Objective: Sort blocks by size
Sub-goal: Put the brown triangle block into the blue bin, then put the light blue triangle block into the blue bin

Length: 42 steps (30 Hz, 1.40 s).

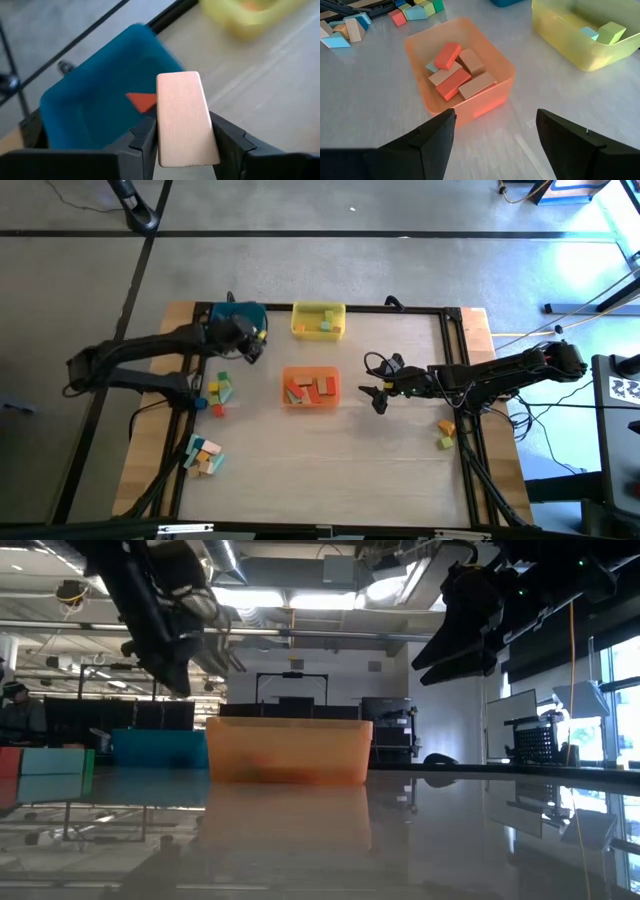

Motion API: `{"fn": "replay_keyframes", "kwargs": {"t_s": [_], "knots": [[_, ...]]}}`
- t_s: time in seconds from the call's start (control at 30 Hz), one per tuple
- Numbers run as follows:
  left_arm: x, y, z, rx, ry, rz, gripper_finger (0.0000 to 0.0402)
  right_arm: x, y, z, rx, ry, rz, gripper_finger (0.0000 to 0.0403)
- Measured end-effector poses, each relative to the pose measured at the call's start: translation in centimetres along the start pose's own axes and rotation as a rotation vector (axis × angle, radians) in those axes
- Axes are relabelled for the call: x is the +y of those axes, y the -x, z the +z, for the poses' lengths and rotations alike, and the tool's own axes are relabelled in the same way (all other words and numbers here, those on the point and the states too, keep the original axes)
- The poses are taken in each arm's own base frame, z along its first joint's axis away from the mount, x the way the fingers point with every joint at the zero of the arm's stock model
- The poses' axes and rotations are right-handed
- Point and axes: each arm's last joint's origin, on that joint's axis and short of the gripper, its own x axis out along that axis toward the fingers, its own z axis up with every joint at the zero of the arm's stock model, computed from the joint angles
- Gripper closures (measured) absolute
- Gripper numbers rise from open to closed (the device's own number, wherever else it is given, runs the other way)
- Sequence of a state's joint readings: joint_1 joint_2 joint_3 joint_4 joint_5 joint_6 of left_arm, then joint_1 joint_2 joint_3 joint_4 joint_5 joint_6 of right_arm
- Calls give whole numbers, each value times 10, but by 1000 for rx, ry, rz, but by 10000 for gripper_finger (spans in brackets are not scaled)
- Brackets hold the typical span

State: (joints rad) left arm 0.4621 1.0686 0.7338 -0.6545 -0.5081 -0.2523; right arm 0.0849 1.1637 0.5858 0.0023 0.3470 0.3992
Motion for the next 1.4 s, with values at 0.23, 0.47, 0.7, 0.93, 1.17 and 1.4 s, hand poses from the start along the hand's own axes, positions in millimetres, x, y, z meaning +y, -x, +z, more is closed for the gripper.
{"fn": "replay_keyframes", "kwargs": {"t_s": [0.23,0.47,0.7,0.93,1.17,1.4], "knots": [[25,-31,5,91,98,62,272,0,0,0,0,1,0,127],[40,-46,10,98,142,51,234,0,0,0,-3,6,-7,127],[41,-46,10,100,127,12,184,0,0,0,-3,5,-8,127],[10,-29,10,56,19,-179,187,0,0,0,-4,5,-8,127],[-33,-4,-16,191,-150,-299,190,0,0,0,-3,-13,1,127],[-44,18,-59,474,-78,-191,190,0,0,0,-1,-16,1,127]]}}
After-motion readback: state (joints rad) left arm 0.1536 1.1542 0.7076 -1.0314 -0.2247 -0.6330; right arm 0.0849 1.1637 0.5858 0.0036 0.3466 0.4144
